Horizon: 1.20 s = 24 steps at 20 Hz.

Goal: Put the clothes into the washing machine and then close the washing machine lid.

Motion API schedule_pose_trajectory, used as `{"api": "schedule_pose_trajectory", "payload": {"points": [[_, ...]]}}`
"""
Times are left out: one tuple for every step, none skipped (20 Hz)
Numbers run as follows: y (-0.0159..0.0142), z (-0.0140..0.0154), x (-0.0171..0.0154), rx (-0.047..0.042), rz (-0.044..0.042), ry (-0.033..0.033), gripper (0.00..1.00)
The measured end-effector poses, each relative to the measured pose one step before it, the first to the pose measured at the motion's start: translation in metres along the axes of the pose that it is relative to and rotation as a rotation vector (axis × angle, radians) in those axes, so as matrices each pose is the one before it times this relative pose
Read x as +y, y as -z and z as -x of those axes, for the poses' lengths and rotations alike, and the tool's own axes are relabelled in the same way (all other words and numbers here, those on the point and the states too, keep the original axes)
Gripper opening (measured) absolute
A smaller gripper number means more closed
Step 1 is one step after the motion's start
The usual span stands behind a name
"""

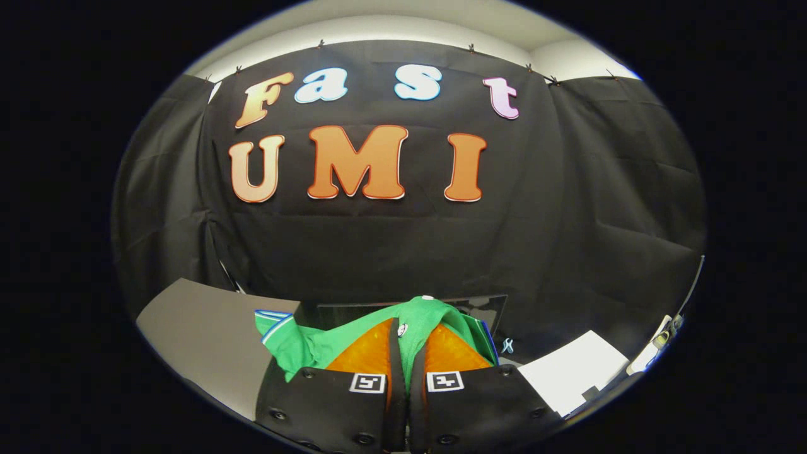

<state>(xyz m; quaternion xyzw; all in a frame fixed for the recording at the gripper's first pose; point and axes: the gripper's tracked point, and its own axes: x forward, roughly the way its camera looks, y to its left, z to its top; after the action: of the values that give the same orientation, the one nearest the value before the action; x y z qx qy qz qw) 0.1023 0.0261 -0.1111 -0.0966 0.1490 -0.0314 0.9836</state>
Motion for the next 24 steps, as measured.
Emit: {"api": "schedule_pose_trajectory", "payload": {"points": [[0.00679, -0.00236, -0.00753, 0.01081, -0.00384, 0.00665, 0.10], [0.00821, -0.00379, -0.00612, 0.01140, -0.00310, 0.00636, 0.10], [0.00788, -0.00379, -0.00570, 0.01252, -0.00513, 0.00520, 0.10], [0.00919, -0.00332, -0.00413, 0.01348, -0.00601, 0.00294, 0.10], [0.00824, -0.00221, -0.00392, 0.01419, -0.00495, 0.00085, 0.10], [0.01096, -0.00355, -0.00239, 0.01571, -0.00405, 0.00199, 0.10], [0.00848, -0.00391, -0.00339, 0.01104, -0.00157, 0.00136, 0.10], [0.00850, -0.00263, -0.00286, 0.01159, -0.00028, 0.00175, 0.10], [0.00678, -0.00337, -0.00251, 0.00975, 0.00036, 0.00098, 0.10], [0.00711, -0.00242, -0.00218, 0.00889, -0.00023, 0.00056, 0.10], [0.00673, -0.00240, -0.00197, 0.01000, -0.00072, -0.00025, 0.10], [0.00689, -0.00197, -0.00186, 0.01095, -0.00199, -0.00003, 0.11], [0.00572, -0.00258, -0.00200, 0.01130, -0.00323, 0.00007, 0.10], [0.00775, -0.00314, -0.00011, 0.01013, -0.00523, -0.00069, 0.10], [0.00574, -0.00196, -0.00204, 0.01063, -0.00498, -0.00163, 0.10], [0.00662, -0.00343, -0.00103, 0.01056, -0.00396, -0.00080, 0.10], [0.00560, -0.00366, -0.00080, 0.01034, -0.00336, -0.00020, 0.10], [0.00626, -0.00301, -0.00060, 0.01062, -0.00212, 0.00036, 0.10], [0.00595, -0.00321, -0.00154, 0.01042, -0.00212, 0.00147, 0.10], [0.00634, -0.00356, -0.00036, 0.01140, -0.00132, 0.00116, 0.11], [0.00624, -0.00334, -0.00115, 0.01204, -0.00178, 0.00144, 0.11], [0.00584, -0.00452, -0.00038, 0.01111, -0.00134, 0.00252, 0.11], [0.00581, -0.00410, -0.00061, 0.01261, -0.00030, 0.00333, 0.11], [0.00612, -0.00480, -0.00068, 0.01203, 0.00039, 0.00293, 0.11]]}}
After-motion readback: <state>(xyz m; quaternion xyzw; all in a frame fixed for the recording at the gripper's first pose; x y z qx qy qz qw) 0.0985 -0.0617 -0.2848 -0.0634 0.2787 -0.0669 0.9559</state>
